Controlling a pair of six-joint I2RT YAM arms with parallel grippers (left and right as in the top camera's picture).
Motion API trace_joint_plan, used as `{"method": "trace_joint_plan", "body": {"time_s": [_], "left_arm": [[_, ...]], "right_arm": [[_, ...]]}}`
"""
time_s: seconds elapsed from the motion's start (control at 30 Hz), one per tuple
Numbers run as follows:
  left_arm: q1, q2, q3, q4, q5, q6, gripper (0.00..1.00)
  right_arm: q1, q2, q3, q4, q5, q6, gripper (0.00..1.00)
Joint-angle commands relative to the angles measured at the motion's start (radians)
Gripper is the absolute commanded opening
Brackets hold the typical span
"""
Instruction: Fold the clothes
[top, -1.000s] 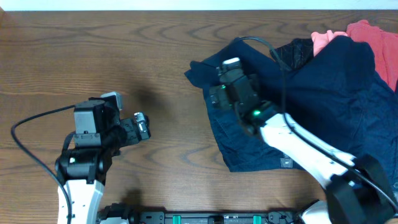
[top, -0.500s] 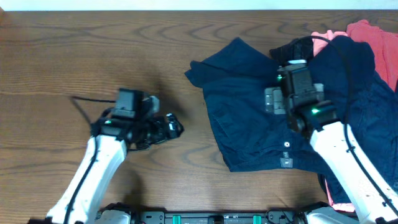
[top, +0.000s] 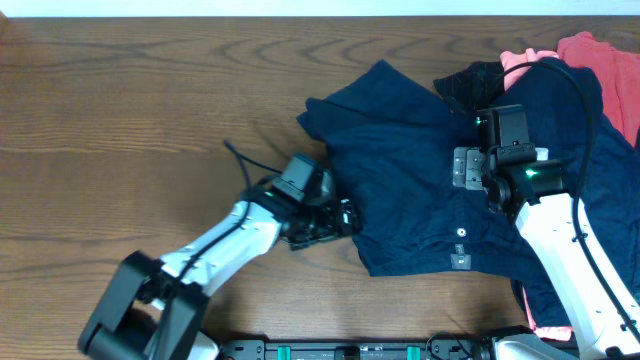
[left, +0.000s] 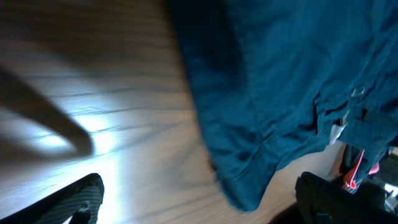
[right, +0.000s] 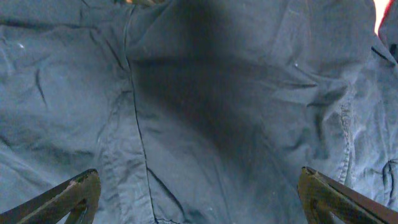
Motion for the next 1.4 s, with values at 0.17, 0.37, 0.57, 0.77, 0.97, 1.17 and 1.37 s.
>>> {"method": "trace_joint_plan", "body": {"time_s": [0.17,0.37,0.57,0.77,0.97,1.17,1.37], "left_arm": [[-0.164,0.128,-0.007,0.138,-0.015,-0.167,0.85],[-0.186,0.150,-0.007,0.142,-0.023,-0.182,0.06],[-0.078,0.071,-0.005,-0.095,-0.065,-0.021,0.06],[0.282,-0.135,0.033,-0.512,-0.278,0.227,0.06],[0.687,-0.248,0.114,-0.574,-0.353,0.310,0.06],[0.906,-0.247,0.179,-0.402,-0.352,0.340,0.06],[0.995,-0.247,0.251,-0.294,-0.353,0.354,0.06]], "right_arm": [[-0.008,-0.014,0.009,-0.011,0.010,0.014,0.99],[-0.009,-0.014,0.009,-0.023,0.010,0.014,0.99],[-0.009,-0.014,0.009,-0.036,0.011,0.014,0.99],[-0.009,-0.014,0.009,-0.041,0.006,0.013,0.99],[-0.009,-0.014,0.009,-0.040,-0.097,0.014,0.99],[-0.009,-0.014,0.009,-0.040,-0.188,0.014,0.97],[-0.009,-0.014,0.009,-0.052,-0.268,0.014,0.97]]}}
